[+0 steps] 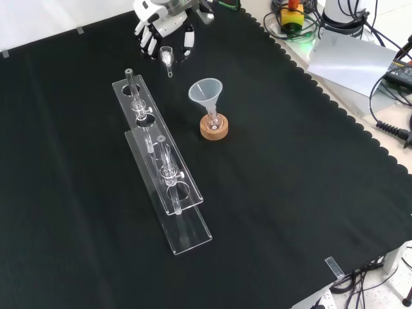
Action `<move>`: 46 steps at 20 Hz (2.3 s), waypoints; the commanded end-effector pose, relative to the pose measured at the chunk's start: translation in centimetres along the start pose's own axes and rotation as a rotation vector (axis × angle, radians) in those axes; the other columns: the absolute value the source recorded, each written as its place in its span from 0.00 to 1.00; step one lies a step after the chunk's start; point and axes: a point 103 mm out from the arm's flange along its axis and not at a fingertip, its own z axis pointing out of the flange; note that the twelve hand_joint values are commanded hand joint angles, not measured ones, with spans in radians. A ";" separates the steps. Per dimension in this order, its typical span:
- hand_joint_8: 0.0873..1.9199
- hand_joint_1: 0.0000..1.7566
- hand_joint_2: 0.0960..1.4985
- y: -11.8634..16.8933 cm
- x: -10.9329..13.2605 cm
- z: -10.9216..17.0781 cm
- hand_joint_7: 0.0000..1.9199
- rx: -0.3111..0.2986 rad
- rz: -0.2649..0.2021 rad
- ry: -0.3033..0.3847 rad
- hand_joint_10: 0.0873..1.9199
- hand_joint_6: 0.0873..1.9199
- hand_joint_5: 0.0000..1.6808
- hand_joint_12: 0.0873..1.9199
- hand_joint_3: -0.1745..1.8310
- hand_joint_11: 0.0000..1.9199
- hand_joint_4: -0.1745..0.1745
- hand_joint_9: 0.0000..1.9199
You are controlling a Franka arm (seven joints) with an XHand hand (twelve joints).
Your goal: Pour all the NaCl from the weighing funnel into the round-bottom flask.
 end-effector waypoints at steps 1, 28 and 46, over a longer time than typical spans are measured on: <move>0.31 0.62 0.43 -1.6 1.2 -1.2 0.28 -0.001 -0.004 -0.024 0.23 0.54 0.64 0.65 0.47 0.26 0.73 0.45; 0.35 0.62 0.42 -5.7 6.6 -6.1 0.45 -0.011 -0.036 -0.161 0.24 0.54 0.64 0.65 0.49 0.27 0.78 0.51; 0.35 0.62 0.41 -5.6 7.7 -5.9 0.48 0.022 -0.063 -0.231 0.23 0.53 0.65 0.63 0.49 0.30 0.80 0.55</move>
